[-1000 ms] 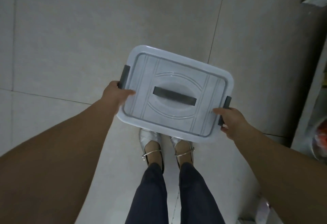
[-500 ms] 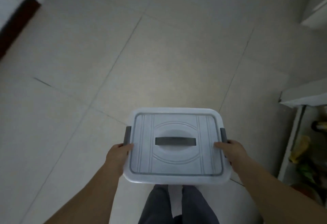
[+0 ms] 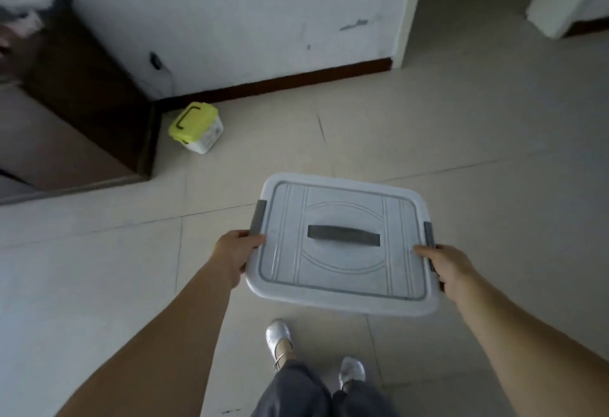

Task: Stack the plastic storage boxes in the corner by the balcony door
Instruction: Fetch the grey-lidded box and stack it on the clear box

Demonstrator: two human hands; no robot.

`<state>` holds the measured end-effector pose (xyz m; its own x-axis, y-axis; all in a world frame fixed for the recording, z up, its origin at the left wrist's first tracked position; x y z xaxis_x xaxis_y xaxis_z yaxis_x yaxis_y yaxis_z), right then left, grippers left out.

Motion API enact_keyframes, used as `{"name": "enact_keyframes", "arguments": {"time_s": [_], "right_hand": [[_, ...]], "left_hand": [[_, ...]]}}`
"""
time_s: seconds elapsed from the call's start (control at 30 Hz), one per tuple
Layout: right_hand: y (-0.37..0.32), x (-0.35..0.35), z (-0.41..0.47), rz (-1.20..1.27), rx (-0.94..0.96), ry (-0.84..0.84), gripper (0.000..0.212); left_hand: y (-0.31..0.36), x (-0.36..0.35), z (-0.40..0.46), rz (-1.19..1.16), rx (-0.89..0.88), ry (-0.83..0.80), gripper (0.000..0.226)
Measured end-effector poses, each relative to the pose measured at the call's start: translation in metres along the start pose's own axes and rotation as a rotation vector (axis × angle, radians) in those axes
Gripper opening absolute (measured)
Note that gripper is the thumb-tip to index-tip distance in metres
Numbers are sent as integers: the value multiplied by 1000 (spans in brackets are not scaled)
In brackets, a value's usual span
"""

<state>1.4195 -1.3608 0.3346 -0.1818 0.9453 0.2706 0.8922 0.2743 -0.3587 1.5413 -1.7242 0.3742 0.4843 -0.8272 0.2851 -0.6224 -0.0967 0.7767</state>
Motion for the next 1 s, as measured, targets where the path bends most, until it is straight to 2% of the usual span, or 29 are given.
{"name": "enact_keyframes", "arguments": {"time_s": [0.17, 0.33, 0.4, 0.63, 0.77, 1.0], "right_hand": [[-51, -109, -65, -260, 155, -141, 46], [-48, -231, -135, -445, 245, -267, 41], [-41, -263, -157, -492, 255, -295, 38], [25, -426, -266, -632, 306, -440, 28], [71, -506, -319, -695, 333, -502, 24], [162, -652, -399, -886, 346, -612, 27]], "left_hand": [[-39, 125, -59, -194, 43, 273, 36], [-90, 237, -121, -332, 68, 522, 30], [-105, 263, -137, -376, 84, 567, 26], [-194, 403, -222, -577, 131, 760, 19], [-241, 473, -264, -629, 145, 816, 20], [-332, 574, -338, -764, 158, 989, 21]]}}
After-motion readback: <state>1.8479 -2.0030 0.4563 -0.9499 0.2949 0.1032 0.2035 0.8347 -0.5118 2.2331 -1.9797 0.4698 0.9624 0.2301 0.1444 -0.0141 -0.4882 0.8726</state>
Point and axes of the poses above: each hand's wrist, its own z-axis towards the middle knuckle, its own x-axis out of the back of the hand, y = z × x, the point moved 7 cm from there along z, towards the middle knuckle, and after that the axes turned 14 degrees about -x, right-handed, at the moved point
